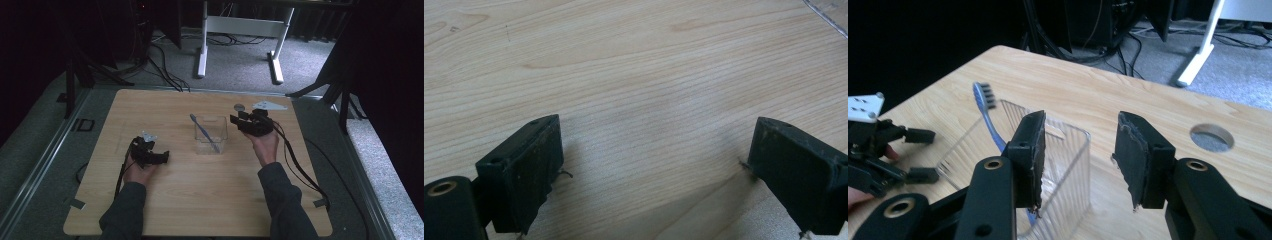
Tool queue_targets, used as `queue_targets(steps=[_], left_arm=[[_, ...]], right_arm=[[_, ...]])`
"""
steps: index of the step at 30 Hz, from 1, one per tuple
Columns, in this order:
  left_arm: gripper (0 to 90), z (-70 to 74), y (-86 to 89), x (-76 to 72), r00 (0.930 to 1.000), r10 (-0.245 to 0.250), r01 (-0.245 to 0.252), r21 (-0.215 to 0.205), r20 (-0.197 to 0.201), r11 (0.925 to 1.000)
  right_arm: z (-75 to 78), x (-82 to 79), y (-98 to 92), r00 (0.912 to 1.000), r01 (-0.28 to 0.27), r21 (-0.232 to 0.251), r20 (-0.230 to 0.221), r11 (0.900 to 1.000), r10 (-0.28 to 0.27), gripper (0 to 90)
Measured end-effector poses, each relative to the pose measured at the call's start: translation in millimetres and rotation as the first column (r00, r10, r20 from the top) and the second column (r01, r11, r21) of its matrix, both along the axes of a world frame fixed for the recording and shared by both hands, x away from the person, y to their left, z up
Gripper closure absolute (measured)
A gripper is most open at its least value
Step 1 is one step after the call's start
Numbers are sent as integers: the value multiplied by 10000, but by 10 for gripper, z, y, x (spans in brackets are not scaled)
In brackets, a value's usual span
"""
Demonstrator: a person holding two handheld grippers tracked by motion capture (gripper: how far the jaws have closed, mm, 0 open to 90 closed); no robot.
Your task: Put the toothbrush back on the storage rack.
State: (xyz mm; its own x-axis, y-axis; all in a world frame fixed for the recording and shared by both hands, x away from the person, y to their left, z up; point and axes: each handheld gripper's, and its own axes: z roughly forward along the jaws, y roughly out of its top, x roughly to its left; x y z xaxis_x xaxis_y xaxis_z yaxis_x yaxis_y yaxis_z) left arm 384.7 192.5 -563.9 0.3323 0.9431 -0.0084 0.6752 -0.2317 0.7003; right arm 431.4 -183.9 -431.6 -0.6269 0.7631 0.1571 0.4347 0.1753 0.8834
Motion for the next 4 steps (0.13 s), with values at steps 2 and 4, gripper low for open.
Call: queue_targets(steps=[2, 4], left_arm=[[76, 1, 0, 0, 10000, 1, -1, 1, -7, 10000], [76, 0, 0, 0, 10000, -1, 1, 0, -4, 10000]], right_arm=[[-13, -3, -38, 9999, -32, -60, -119, 10000, 31, 541], [-17, -6, -71, 9996, -99, -81, -248, 9999, 97, 540]])
